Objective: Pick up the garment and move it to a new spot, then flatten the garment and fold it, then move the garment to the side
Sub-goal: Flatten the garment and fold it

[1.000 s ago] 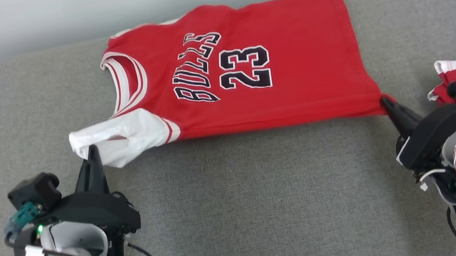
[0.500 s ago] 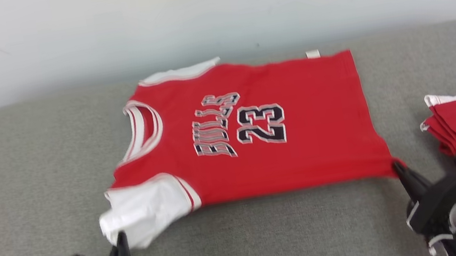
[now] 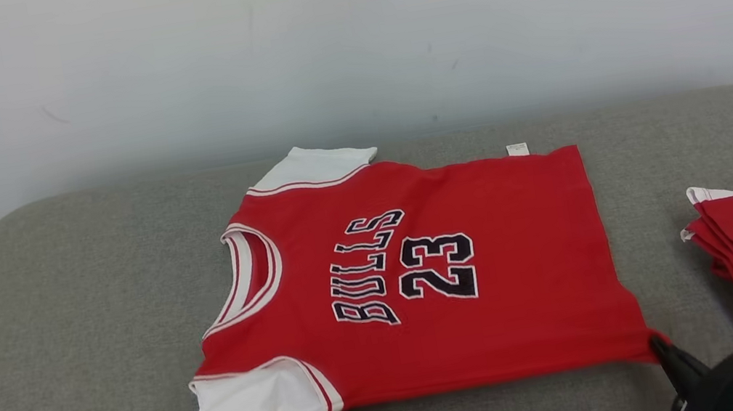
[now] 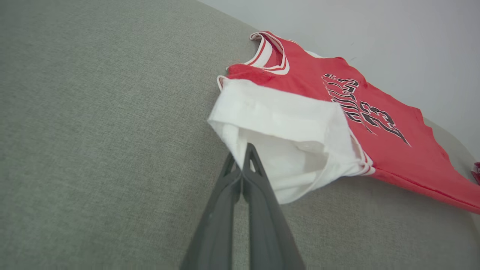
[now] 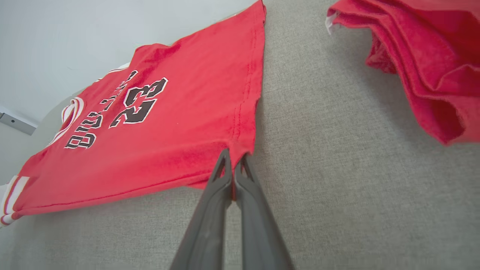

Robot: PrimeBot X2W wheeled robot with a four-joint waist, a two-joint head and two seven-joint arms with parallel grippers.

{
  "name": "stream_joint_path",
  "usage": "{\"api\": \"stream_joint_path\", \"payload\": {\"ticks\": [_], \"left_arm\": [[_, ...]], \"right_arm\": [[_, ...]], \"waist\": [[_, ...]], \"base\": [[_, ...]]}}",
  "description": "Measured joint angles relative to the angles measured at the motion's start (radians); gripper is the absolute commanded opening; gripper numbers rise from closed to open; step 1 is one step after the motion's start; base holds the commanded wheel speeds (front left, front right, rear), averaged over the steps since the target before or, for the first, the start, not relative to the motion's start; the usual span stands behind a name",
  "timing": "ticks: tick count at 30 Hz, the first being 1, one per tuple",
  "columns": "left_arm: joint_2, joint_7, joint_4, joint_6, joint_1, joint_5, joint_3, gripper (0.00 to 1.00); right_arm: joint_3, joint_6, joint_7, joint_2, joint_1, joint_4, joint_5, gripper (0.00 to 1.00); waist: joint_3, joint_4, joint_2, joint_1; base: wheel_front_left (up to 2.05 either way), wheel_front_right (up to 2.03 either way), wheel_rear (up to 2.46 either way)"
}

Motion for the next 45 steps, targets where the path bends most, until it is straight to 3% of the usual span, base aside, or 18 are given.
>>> {"api": "stream_joint_path", "payload": {"ticks": [19,34,35,36,37,45], "left_arm": [[0.006,0.025,-0.107,0.01,0.211,-0.029,-0.073,0.0],[0.009,0.073,-0.145,0.026,0.259,-0.03,-0.085,0.02],[0.009,0.075,-0.145,0.026,0.259,-0.03,-0.086,0.69],[0.009,0.081,-0.146,0.027,0.259,-0.03,-0.086,1.0],[0.009,0.083,-0.145,0.028,0.259,-0.033,-0.086,1.0],[0.012,0.108,-0.138,0.035,0.259,-0.039,-0.087,1.0]], "right_arm": [[-0.011,-0.062,0.036,-0.021,0.15,-0.123,-0.013,0.0],[-0.007,-0.095,0.089,-0.023,0.215,-0.16,-0.019,0.0],[-0.003,-0.095,0.091,-0.022,0.215,-0.16,-0.02,0.22],[0.001,-0.095,0.098,-0.022,0.215,-0.16,-0.02,0.69],[0.001,-0.096,0.1,-0.019,0.215,-0.16,-0.02,1.0],[0.004,-0.105,0.134,-0.019,0.22,-0.161,-0.02,1.0]], "waist": [[-0.02,0.019,0.0001,0.0002],[-0.01,0.04,0.0001,0.0002],[-0.009,0.04,0.0002,0.0002],[-0.007,0.041,0.0002,0.0002],[-0.006,0.041,0.0002,0.0002],[0.001,0.041,0.0002,0.0002]], "base": [[0.0,0.0,0.0],[0.0,0.0,0.0],[0.0,0.0,0.0],[0.0,0.0,0.0],[0.0,0.0,0.0],[0.0,0.0,0.0]]}}
